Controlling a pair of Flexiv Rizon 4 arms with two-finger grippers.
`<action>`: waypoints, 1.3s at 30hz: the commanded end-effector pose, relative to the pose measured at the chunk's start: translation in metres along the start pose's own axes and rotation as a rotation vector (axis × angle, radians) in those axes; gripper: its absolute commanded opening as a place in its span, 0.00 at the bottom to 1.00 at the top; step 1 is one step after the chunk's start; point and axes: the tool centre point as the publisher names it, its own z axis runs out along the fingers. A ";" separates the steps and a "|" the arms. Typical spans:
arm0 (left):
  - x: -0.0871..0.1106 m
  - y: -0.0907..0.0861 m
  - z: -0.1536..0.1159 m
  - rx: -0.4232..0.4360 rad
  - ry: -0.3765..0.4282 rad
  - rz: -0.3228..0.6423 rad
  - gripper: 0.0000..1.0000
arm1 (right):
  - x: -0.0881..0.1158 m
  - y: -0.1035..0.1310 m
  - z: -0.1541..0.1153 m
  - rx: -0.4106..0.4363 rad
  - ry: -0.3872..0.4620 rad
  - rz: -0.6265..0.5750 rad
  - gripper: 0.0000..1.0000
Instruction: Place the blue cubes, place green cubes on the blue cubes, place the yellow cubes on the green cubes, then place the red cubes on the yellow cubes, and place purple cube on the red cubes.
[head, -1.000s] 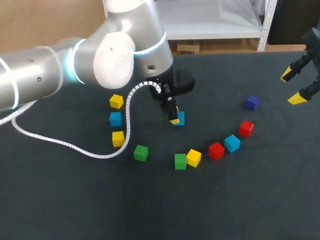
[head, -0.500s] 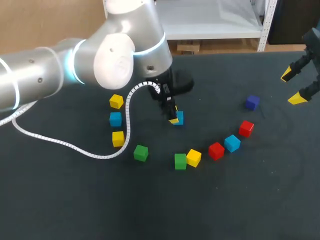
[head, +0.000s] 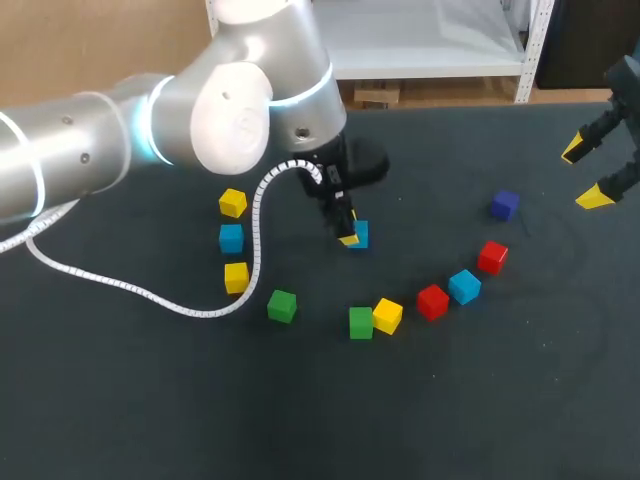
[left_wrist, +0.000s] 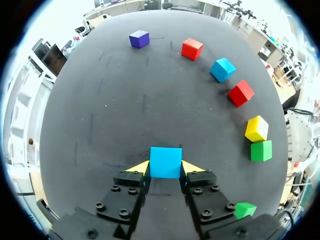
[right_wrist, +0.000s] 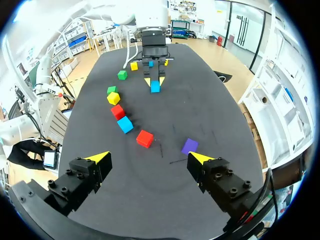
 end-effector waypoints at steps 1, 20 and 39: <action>0.000 0.001 0.001 0.005 0.000 0.005 0.00 | 0.000 0.000 0.000 0.001 -0.001 0.000 1.00; 0.002 -0.001 0.002 0.009 0.006 0.008 0.00 | 0.000 0.000 0.000 0.001 -0.001 0.000 1.00; 0.003 0.000 0.003 0.010 0.006 0.006 0.00 | 0.000 0.000 0.000 0.001 -0.001 0.000 1.00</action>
